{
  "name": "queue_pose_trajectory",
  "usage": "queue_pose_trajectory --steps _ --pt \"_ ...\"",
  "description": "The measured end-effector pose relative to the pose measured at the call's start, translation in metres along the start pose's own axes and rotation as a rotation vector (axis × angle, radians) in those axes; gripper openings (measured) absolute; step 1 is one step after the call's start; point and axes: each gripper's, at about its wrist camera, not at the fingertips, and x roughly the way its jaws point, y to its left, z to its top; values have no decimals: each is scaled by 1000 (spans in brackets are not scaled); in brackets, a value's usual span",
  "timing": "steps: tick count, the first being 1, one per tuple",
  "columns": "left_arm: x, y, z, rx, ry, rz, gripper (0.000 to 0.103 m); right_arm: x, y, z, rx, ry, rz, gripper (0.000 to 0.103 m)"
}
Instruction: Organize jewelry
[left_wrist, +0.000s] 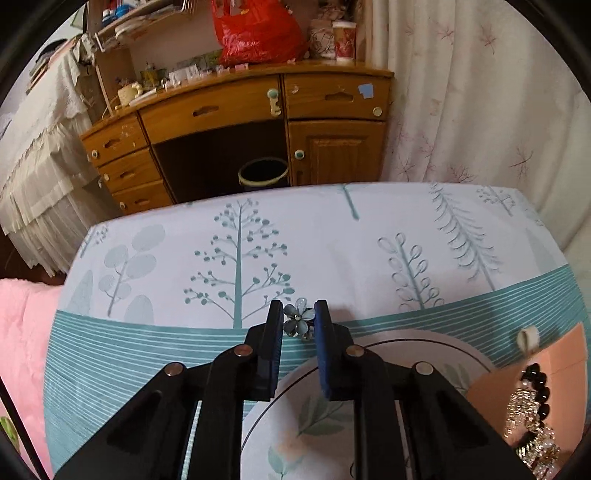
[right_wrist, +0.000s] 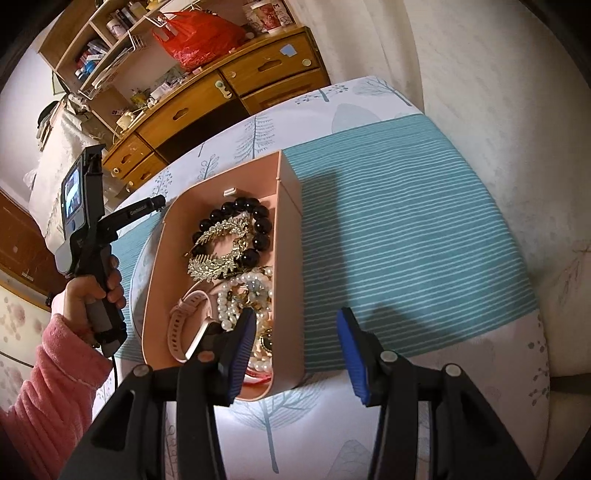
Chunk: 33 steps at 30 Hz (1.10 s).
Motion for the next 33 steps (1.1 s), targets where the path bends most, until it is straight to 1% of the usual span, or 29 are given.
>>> queue_pose_trajectory --steps 4,7,11,12,14,17,18,19,20,21,22,23,25,27,29,31,32,33 --pt "-33 -10 4 21 -45 -37 15 -4 1 -2 -6 -10 12 46" --pt "-62 -22 1 38 -57 -70 15 -10 1 -4 -12 -22 28 46" --pt "-104 -42 -15 57 -61 -152 15 -18 -1 -10 -30 -34 65 46" --pt "-115 -48 -22 67 -58 -179 15 -21 -1 -12 -40 -35 71 46" --pt "-134 -60 -34 88 -41 -257 15 -29 -3 -17 -58 -43 75 46" --pt "-152 -74 -50 102 7 -319 15 -43 -7 -23 -62 -67 62 46" --pt "-158 -79 -55 112 39 -336 18 -47 -8 -25 -59 -72 58 46" --pt "-161 -83 -59 120 61 -347 27 -52 -9 -29 -56 -75 51 46" --pt "-166 -86 -62 130 88 -358 42 -58 -8 -32 -52 -76 36 46" --pt "-172 -87 -66 135 107 -357 53 -62 -7 -34 -49 -78 21 47" --pt "-177 -87 -69 136 118 -345 76 -69 -5 -39 -44 -82 -2 54" --pt "-184 -86 -73 134 126 -333 81 -74 -2 -42 -41 -88 -14 59" --pt "-197 -80 -81 132 163 -320 81 -87 5 -53 -39 -106 -39 75" --pt "-206 -68 -91 110 229 -288 81 -97 14 -67 -50 -96 -64 82" --pt "-212 -57 -102 74 300 -264 81 -102 25 -82 -69 -54 -95 83" --pt "-217 -44 -119 40 384 -233 81 -108 39 -99 -85 14 -136 85" --pt "-221 -38 -129 31 417 -209 81 -110 47 -110 -94 52 -159 86" --pt "-223 -34 -138 33 438 -185 82 -111 51 -116 -97 72 -165 87"
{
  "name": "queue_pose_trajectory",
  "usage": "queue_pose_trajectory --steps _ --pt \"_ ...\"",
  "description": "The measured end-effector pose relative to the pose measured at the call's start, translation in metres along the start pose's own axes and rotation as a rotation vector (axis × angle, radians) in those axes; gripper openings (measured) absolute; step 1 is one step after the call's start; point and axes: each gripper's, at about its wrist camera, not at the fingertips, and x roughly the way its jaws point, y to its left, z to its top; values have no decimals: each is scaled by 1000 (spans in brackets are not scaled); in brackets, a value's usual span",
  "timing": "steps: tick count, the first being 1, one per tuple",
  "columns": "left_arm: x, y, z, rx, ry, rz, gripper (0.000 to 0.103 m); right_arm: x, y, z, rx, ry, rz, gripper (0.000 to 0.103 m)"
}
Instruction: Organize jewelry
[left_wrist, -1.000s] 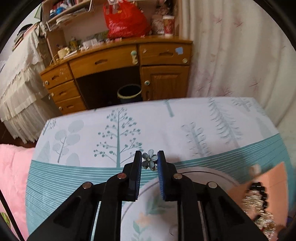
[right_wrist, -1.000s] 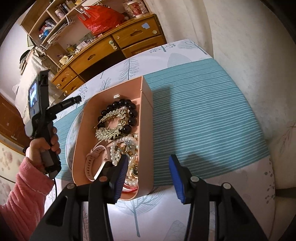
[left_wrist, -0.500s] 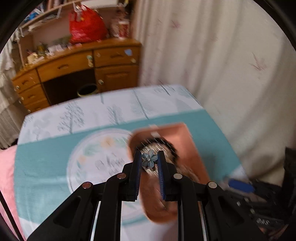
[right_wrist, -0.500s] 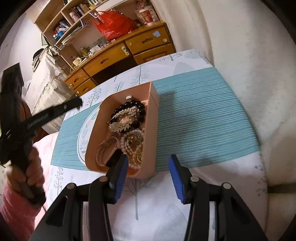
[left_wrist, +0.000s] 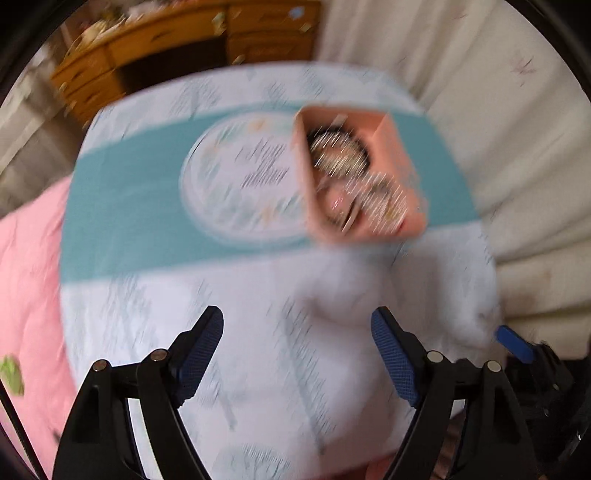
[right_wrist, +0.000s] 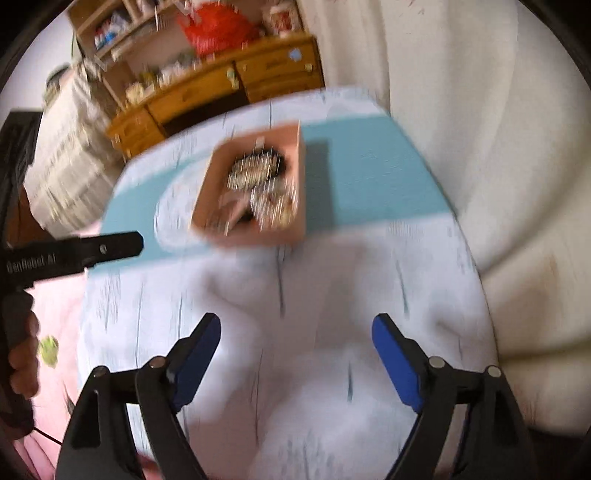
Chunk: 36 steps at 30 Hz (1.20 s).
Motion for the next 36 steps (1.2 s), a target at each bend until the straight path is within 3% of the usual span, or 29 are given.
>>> queue_pose_trajectory --steps 3,6,12,14,15,20,23,26,36 --pt "8 18 -27 -11 112 93 83 -3 14 -23 26 89 69 89" --pt "-5 36 -48 -31 145 85 83 -3 24 -35 110 160 167 89" --pt "-67 30 -56 49 -51 132 85 -30 45 -17 75 132 253 89" --pt "-85 31 -51 14 -105 122 101 -39 43 -9 108 137 322 89" --pt "-97 31 -49 -9 -140 113 103 -45 41 -5 120 143 339 90" --pt "-132 29 -42 -38 -237 14 103 -85 56 2 58 35 287 92" --pt "-141 24 -50 -67 -275 48 103 -99 56 3 18 -29 218 98" --pt "-139 21 -57 -97 -271 53 102 -106 54 1 -13 -38 174 103" --pt "-143 -15 -67 -95 -290 126 103 -129 33 2 -68 -112 146 103"
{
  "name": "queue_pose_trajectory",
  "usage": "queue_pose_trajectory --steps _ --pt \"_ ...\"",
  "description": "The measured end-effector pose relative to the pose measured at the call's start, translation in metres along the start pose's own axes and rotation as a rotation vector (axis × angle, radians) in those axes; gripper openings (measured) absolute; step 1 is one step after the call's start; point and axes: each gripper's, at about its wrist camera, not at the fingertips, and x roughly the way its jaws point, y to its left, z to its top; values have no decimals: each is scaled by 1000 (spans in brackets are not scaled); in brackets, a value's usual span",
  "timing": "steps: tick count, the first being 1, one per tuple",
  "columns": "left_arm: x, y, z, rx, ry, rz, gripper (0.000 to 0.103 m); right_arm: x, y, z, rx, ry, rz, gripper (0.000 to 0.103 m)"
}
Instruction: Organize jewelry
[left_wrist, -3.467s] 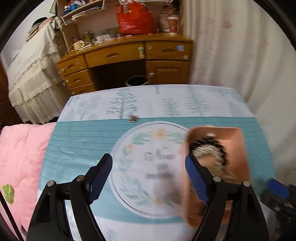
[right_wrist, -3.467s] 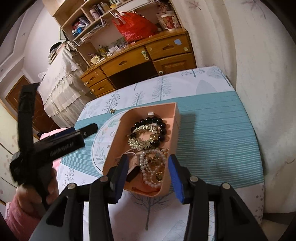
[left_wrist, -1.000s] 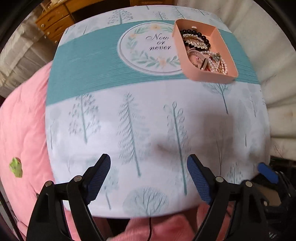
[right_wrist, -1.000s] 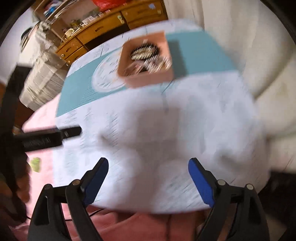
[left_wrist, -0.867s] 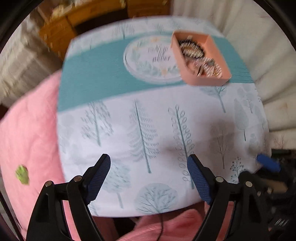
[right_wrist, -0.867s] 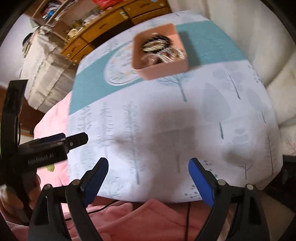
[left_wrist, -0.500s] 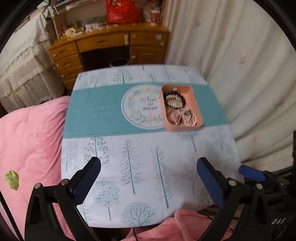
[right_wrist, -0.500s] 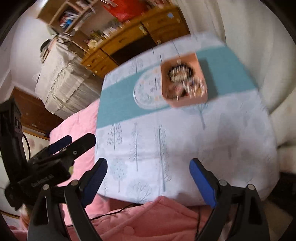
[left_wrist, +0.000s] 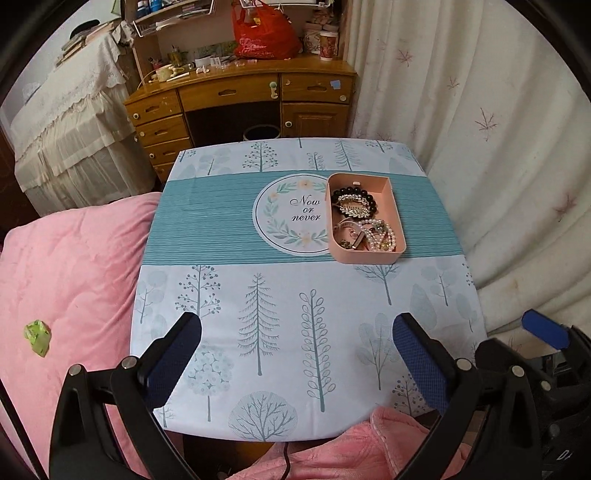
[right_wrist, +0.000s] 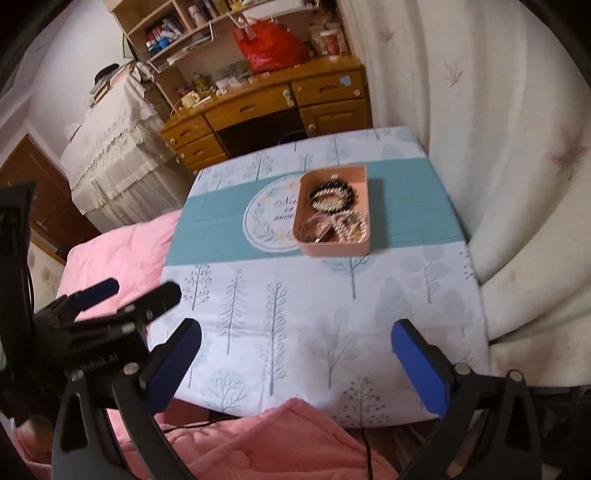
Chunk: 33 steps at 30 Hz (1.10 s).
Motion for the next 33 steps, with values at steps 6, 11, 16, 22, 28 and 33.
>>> queue_pose_trajectory --steps 6,11,16,22,28,33 --pt "-4 -10 -6 -27 1 1 102 -7 -4 -3 -46 3 0 103" --pt "-7 -13 -11 -55 -7 14 102 -9 -11 -5 -57 -1 17 103" --pt "-7 -13 -14 -70 -2 22 102 -11 -6 -5 -98 -6 8 103" --pt "-11 -15 -13 -64 -18 39 102 -7 -5 -4 -106 14 12 103" --pt "-13 -18 -12 -46 -19 40 102 -10 -6 -6 -98 11 0 103" --pt "-13 -18 -14 -34 -15 41 102 -12 -5 -8 -89 7 -5 103"
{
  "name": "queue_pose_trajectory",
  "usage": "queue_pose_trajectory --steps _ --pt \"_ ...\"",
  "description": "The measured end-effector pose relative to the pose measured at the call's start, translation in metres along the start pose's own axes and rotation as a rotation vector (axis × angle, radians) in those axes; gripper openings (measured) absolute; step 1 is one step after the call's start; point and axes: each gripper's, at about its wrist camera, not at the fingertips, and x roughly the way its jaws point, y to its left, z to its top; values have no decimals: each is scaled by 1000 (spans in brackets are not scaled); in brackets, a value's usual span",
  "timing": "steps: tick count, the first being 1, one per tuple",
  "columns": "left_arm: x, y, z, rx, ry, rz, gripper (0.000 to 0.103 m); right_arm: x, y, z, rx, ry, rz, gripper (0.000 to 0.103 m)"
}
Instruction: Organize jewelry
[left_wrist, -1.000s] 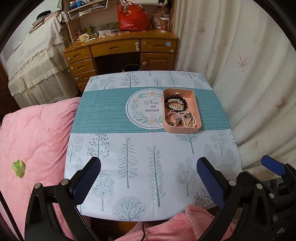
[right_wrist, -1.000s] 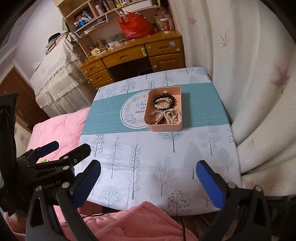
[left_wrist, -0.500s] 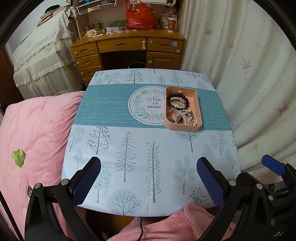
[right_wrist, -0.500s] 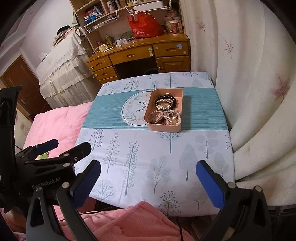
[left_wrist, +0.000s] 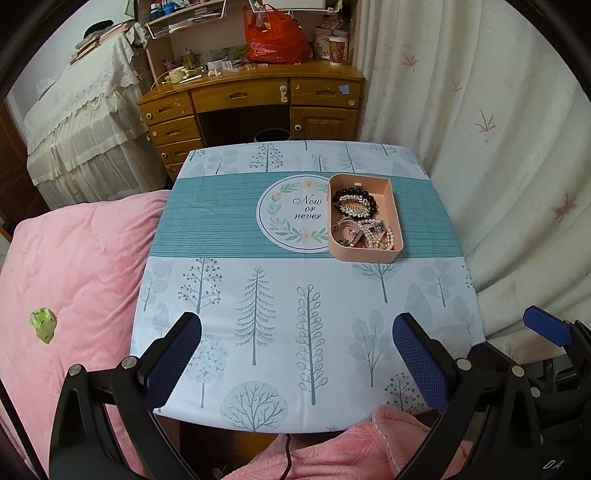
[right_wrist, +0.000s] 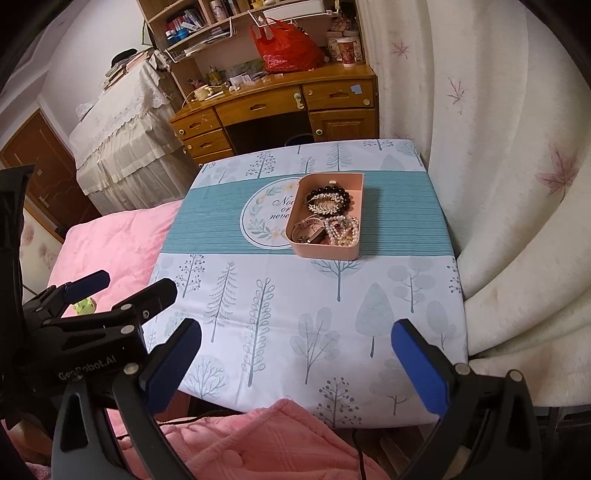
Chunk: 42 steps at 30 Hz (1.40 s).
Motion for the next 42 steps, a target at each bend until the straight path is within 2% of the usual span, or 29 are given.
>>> queue_pose_trajectory --steps 42 --pt "-5 14 -3 38 -7 14 102 0 4 -9 17 12 -24 103"
